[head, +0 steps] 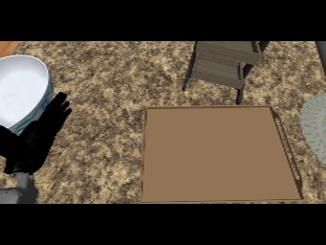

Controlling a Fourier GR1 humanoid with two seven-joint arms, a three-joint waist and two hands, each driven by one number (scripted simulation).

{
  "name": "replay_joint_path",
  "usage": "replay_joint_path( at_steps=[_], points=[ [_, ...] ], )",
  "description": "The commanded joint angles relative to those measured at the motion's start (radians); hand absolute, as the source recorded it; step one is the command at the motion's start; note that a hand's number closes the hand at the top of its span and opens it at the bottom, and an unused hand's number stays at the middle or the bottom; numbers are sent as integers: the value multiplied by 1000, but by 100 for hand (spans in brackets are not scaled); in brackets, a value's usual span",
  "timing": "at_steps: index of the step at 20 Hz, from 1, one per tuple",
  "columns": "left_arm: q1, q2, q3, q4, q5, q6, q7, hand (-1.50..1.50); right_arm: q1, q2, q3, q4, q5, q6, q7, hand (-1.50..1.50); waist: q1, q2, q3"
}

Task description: Pick the tomato from the tray and place it in the tiered basket

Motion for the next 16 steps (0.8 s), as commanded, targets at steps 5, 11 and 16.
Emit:
replay_joint_path(
  at_steps=[5, 11, 16],
  points=[
    [-27, -34, -14, 5, -25, 28, 18, 0, -56, -22, -138, 86, -98, -30, -33, -150, -5, 1, 0],
    [-4, -51, -23, 52, -48, 25, -39, 0, -80, 1, -274, 90, -220, -104, 18, -150, -10, -1, 0],
    [-16, -19, 3, -19, -21, 16, 30, 0, -86, -104, -392, 110, -304, -135, 12, -150, -2, 0, 1]
  ],
)
